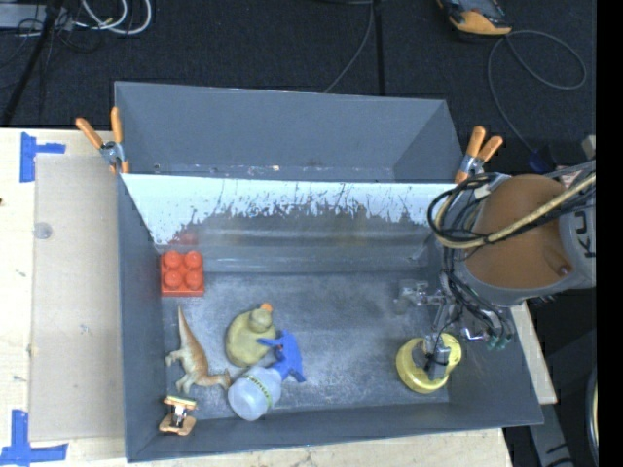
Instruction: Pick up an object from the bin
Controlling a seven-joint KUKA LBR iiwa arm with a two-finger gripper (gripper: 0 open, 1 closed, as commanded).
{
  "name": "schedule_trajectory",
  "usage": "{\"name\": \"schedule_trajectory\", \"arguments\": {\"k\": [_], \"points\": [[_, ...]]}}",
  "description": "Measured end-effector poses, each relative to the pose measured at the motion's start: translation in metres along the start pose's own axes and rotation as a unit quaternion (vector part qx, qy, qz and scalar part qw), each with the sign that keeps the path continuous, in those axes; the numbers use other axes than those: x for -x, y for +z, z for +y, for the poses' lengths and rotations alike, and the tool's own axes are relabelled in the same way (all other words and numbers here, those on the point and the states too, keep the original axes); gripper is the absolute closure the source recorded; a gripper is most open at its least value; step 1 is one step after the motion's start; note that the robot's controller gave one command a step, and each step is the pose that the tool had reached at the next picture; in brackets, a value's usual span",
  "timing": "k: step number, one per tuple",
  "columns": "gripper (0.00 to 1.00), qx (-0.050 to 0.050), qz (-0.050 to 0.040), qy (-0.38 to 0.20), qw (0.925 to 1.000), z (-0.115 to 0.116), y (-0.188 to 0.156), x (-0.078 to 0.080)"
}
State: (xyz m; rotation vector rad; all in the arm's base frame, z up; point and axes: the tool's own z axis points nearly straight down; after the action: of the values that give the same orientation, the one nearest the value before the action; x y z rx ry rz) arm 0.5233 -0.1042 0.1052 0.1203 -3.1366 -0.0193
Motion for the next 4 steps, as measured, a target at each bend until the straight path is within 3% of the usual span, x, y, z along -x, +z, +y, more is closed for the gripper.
{"name": "schedule_trajectory", "arguments": {"k": [1,2,3,4], "points": [[0.0,0.011,0.0072,-0.044,0.999,-0.016,0.019,-0.018],[0.0,0.003,0.0044,-0.048,0.9988,-0.009,0.009,-0.008],[0.0,0.016,0.0088,-0.118,0.9929,-0.019,0.022,-0.028],[0.0,0.006,0.0048,-0.143,0.9898,-0.036,0.034,-0.037]]}}
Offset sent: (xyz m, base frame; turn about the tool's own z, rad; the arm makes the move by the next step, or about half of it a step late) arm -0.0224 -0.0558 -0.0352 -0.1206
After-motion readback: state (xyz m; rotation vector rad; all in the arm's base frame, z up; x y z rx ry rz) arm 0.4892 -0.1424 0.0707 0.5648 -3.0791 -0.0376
